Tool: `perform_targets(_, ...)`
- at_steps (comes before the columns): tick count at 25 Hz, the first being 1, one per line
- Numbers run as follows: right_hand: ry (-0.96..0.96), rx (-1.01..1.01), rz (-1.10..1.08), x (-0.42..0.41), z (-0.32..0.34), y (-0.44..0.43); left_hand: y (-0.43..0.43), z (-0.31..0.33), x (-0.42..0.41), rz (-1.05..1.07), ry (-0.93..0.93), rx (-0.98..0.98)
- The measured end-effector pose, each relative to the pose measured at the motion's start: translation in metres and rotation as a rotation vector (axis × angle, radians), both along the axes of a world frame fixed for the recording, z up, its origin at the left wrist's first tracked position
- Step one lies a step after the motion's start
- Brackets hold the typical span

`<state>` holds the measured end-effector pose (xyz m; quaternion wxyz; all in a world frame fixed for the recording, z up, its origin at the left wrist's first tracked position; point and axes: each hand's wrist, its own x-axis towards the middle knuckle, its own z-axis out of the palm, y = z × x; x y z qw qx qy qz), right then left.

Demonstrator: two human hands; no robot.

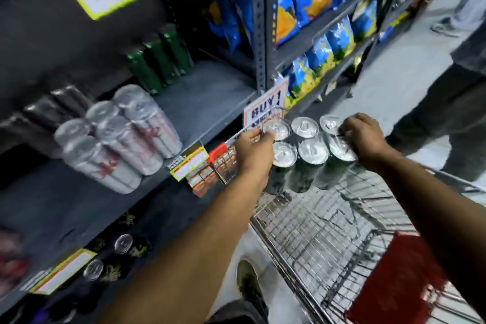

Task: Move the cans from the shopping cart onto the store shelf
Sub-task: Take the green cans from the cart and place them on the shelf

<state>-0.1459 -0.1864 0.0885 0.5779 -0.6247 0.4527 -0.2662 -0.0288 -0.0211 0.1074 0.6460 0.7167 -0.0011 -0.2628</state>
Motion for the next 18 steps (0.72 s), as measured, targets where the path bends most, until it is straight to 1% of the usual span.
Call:
perform_targets(3, -0.072, 0.004, 0.088, 0.042, 0.050, 0.005, 0.009, 0.038, 0.035, 0.130, -0.086, -0.085)
perform_targets(6, -0.116, 0.004, 0.165, 0.088, 0.090, 0.017, 0.018, 0.073, 0.074, 0.308, -0.138, -0.164)
perform_targets(9, -0.137, -0.073, 0.297, 0.130, 0.114, 0.030, 0.025, 0.093, 0.105, 0.431, -0.246, -0.170)
perform_targets(11, -0.076, -0.168, 0.402, 0.157, 0.123, 0.036, 0.026, 0.097, 0.122, 0.467, -0.308, -0.118)
perform_targets(13, -0.018, -0.216, 0.468, 0.183, 0.126, 0.038, 0.024, 0.092, 0.135, 0.479, -0.322, -0.033)
perform_targets(16, 0.056, -0.226, 0.525, 0.218, 0.118, 0.035, 0.011, 0.082, 0.149, 0.474, -0.292, 0.130)
perform_targets(18, 0.072, -0.244, 0.554, 0.235, 0.106, 0.030, 0.003, 0.079, 0.156, 0.437, -0.246, 0.241)
